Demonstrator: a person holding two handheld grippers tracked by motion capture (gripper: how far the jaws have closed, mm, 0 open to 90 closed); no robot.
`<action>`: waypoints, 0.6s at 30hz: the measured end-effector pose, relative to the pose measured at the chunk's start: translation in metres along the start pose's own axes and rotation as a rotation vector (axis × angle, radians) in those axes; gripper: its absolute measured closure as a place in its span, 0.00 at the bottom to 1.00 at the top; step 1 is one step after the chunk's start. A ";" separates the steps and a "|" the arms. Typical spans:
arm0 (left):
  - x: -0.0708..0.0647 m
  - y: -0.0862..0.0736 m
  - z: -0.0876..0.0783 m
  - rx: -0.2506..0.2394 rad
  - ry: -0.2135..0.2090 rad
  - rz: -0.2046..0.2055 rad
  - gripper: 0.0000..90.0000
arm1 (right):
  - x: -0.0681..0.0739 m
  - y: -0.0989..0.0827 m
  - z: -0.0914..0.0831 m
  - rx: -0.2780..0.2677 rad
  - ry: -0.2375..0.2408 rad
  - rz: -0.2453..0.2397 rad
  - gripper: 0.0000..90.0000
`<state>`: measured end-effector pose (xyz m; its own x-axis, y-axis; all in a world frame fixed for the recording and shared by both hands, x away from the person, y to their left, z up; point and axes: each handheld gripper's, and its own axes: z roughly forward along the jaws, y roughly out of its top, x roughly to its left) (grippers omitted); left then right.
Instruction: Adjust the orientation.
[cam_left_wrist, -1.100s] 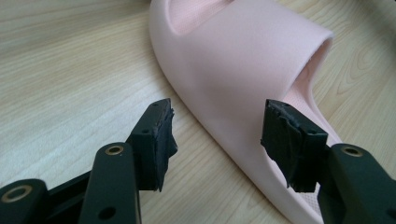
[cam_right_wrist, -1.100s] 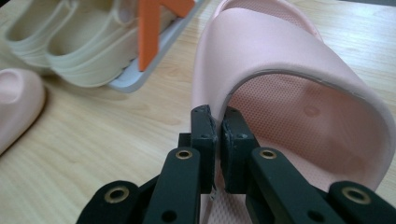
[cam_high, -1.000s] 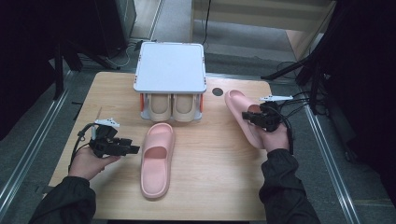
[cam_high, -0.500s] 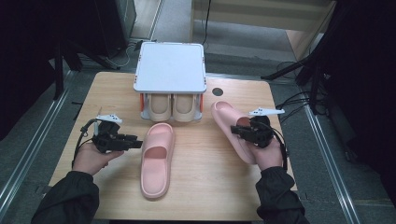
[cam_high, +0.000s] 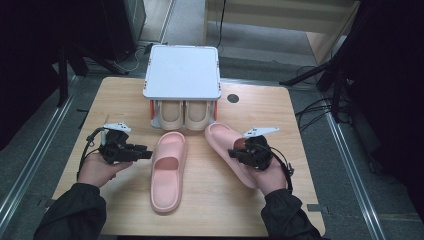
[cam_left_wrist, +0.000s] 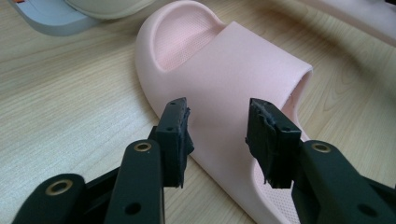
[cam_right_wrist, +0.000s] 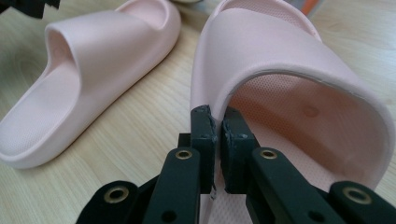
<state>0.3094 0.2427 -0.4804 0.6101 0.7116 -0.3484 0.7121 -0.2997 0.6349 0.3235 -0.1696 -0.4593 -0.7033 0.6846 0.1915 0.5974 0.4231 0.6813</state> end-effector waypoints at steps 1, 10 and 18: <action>0.000 0.000 0.000 0.003 -0.001 0.005 0.68 | 0.002 0.000 0.002 0.010 0.002 -0.003 0.95; -0.001 -0.002 0.004 0.025 0.001 0.016 0.72 | 0.013 0.002 0.022 0.054 0.025 -0.040 0.95; -0.004 -0.003 0.009 0.049 0.008 0.046 0.71 | 0.028 0.004 0.040 0.086 -0.001 -0.071 0.95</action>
<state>0.3083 0.2353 -0.4868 0.6397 0.7014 -0.3143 0.6998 -0.3625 0.6155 0.3214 -0.1257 -0.4795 -0.7447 0.6517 0.1437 0.5767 0.5201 0.6300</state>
